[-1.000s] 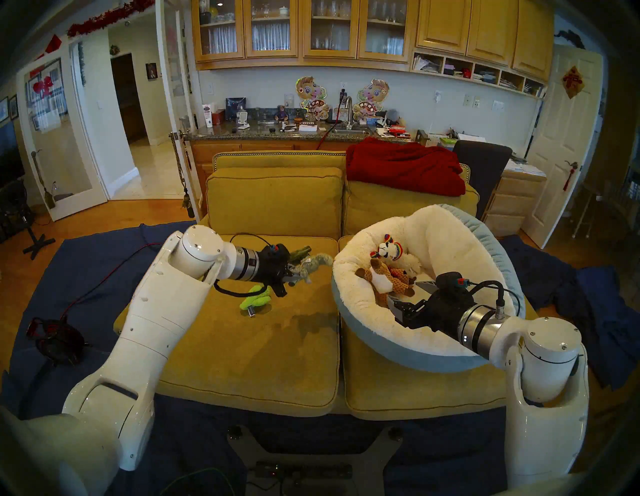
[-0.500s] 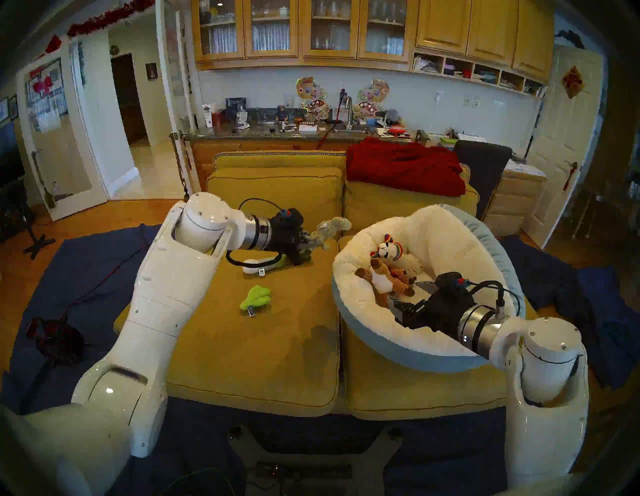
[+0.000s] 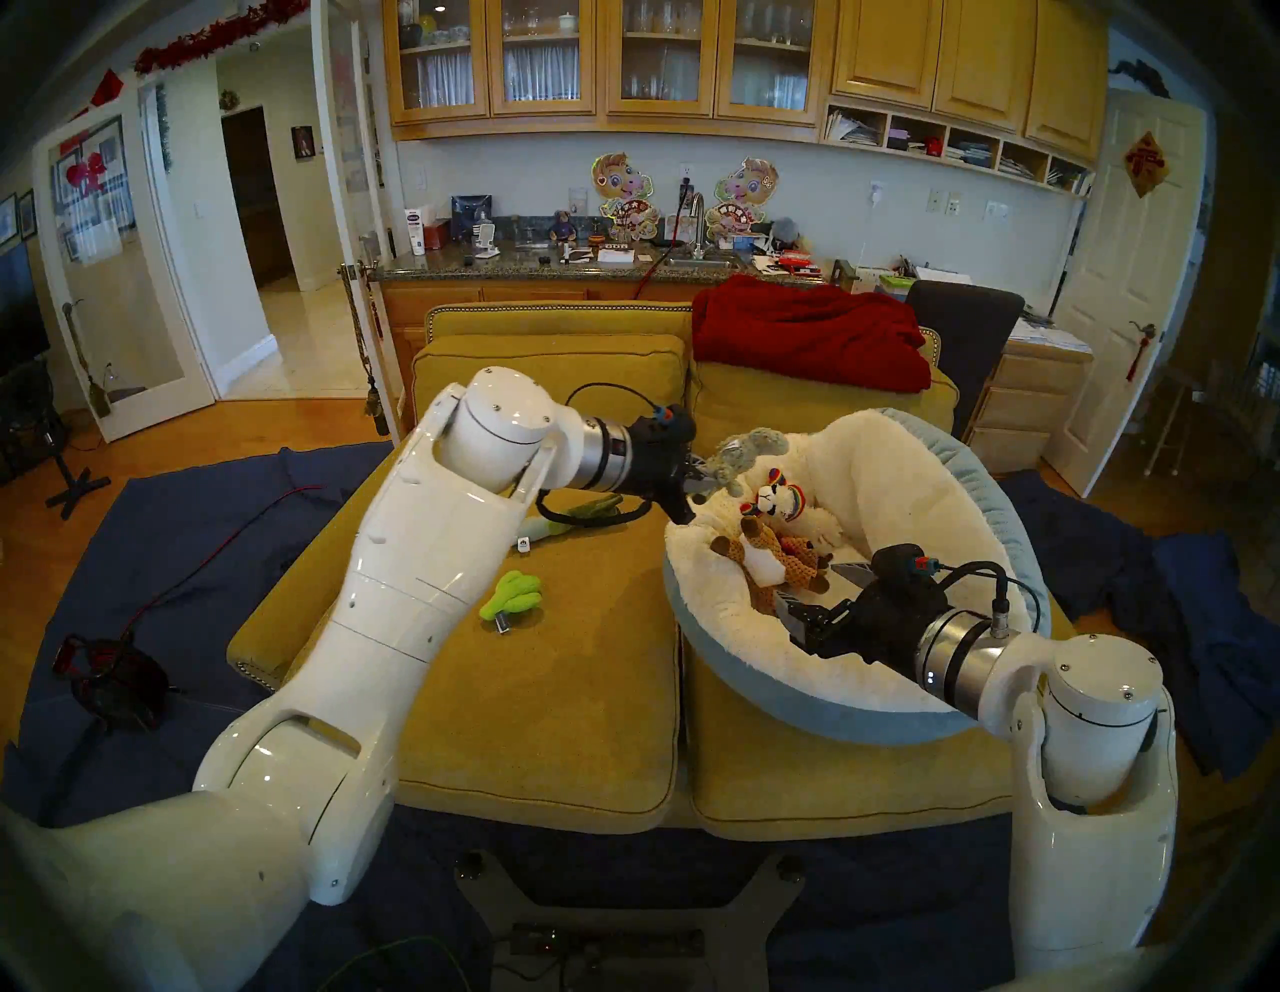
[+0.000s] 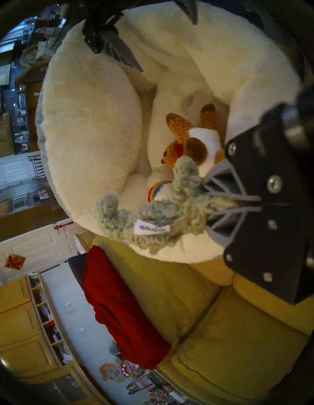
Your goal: Put toys into dog bed
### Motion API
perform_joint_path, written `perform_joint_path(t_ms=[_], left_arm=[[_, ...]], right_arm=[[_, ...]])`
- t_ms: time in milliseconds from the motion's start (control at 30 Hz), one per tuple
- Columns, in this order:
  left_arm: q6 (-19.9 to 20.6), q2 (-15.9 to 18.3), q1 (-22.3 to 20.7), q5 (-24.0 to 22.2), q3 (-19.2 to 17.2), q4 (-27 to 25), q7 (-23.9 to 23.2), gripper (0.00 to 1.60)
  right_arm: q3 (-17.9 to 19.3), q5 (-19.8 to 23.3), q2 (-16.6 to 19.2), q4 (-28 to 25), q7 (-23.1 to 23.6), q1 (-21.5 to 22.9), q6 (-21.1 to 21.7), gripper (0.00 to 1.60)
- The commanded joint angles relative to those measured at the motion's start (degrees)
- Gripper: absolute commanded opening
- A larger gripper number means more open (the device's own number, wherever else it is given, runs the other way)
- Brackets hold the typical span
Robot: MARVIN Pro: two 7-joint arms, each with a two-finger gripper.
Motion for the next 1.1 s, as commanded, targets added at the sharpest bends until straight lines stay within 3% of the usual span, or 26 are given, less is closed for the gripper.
perform_joint_path(t_ms=[0, 400, 433, 467, 500, 533, 800, 1067], left_arm=[[0.2, -4.6, -3.0, -0.8, 1.2, -0.6, 0.8, 0.00], [2.9, -6.9, -1.5, -2.0, 3.3, -2.3, 1.0, 0.00], [3.3, -7.1, -1.5, -2.0, 3.3, -2.4, 1.0, 0.29], [3.5, -7.2, -1.5, -2.1, 3.4, -2.5, 1.1, 1.06], [4.0, -7.3, -1.3, -2.2, 3.2, -2.6, 1.3, 1.51], [4.2, -7.4, -1.2, -2.2, 3.2, -2.8, 1.4, 1.60], [4.9, -4.8, 2.7, -3.7, 2.5, -8.9, -0.6, 1.60], [5.7, 3.0, 7.0, -2.7, -1.1, -14.8, -3.0, 1.60]], right_arm=[[-0.1, 0.1, 0.1, -1.7, 0.0, 0.7, -0.2, 1.60], [-0.1, 0.0, 0.1, -1.8, -0.1, 0.7, -0.2, 1.60], [-0.1, 0.0, 0.1, -1.8, -0.1, 0.7, -0.2, 1.60], [-0.1, 0.0, 0.1, -1.8, -0.1, 0.7, -0.2, 1.60], [-0.1, 0.0, 0.1, -1.8, -0.1, 0.7, -0.2, 1.60], [-0.1, 0.0, 0.1, -1.8, -0.1, 0.7, -0.2, 1.60], [-0.2, 0.0, 0.1, -1.8, -0.1, 0.7, -0.2, 1.60], [-0.1, 0.0, 0.1, -1.8, 0.0, 0.7, -0.2, 1.60]])
